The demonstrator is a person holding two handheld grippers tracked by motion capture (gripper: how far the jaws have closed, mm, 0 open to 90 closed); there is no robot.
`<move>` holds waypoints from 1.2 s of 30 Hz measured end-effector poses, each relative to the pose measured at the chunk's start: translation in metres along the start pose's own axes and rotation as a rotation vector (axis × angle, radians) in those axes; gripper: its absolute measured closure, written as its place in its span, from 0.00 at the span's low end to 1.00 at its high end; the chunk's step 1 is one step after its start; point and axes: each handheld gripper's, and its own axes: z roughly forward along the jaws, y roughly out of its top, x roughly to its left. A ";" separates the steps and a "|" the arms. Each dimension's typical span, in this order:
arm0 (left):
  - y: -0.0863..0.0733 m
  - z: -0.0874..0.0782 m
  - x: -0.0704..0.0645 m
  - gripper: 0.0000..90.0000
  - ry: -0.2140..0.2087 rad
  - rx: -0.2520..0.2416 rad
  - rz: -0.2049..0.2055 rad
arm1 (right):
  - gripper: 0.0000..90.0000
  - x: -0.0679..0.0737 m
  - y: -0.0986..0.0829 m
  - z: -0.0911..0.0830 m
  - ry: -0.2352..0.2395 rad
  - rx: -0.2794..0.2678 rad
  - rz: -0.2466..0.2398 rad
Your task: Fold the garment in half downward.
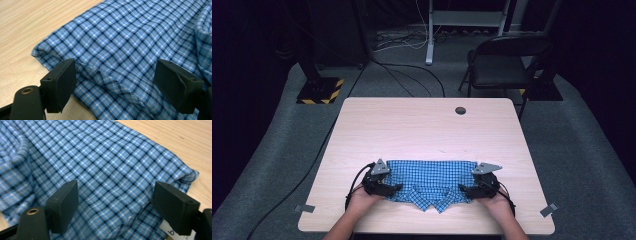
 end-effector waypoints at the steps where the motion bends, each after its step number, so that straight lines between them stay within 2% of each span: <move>1: 0.001 -0.001 0.000 0.19 0.001 0.002 0.004 | 0.21 0.000 0.000 -0.001 0.000 -0.007 0.003; 5: 0.006 -0.007 -0.002 0.18 0.011 -0.015 0.010 | 0.18 0.003 0.004 -0.008 0.000 -0.037 -0.001; 6: 0.007 -0.009 -0.002 0.17 0.008 -0.026 0.001 | 0.17 0.004 0.006 -0.009 0.003 -0.043 -0.002; 11: 0.017 -0.012 0.001 0.17 -0.041 -0.051 -0.036 | 0.16 0.009 0.017 -0.009 0.033 -0.043 -0.002; 15: 0.025 -0.007 0.004 0.17 -0.061 -0.012 -0.042 | 0.17 0.010 0.026 -0.003 0.046 -0.012 0.013; 23: 0.035 0.014 0.003 0.17 -0.055 0.041 -0.018 | 0.17 -0.002 0.028 0.013 0.027 0.006 0.079; 31: 0.034 0.020 0.005 0.17 -0.046 0.056 -0.018 | 0.18 -0.001 0.025 0.021 -0.006 0.032 0.051; 36: 0.031 0.022 0.004 0.17 -0.031 0.041 -0.002 | 0.18 0.000 0.024 0.023 -0.021 0.036 0.032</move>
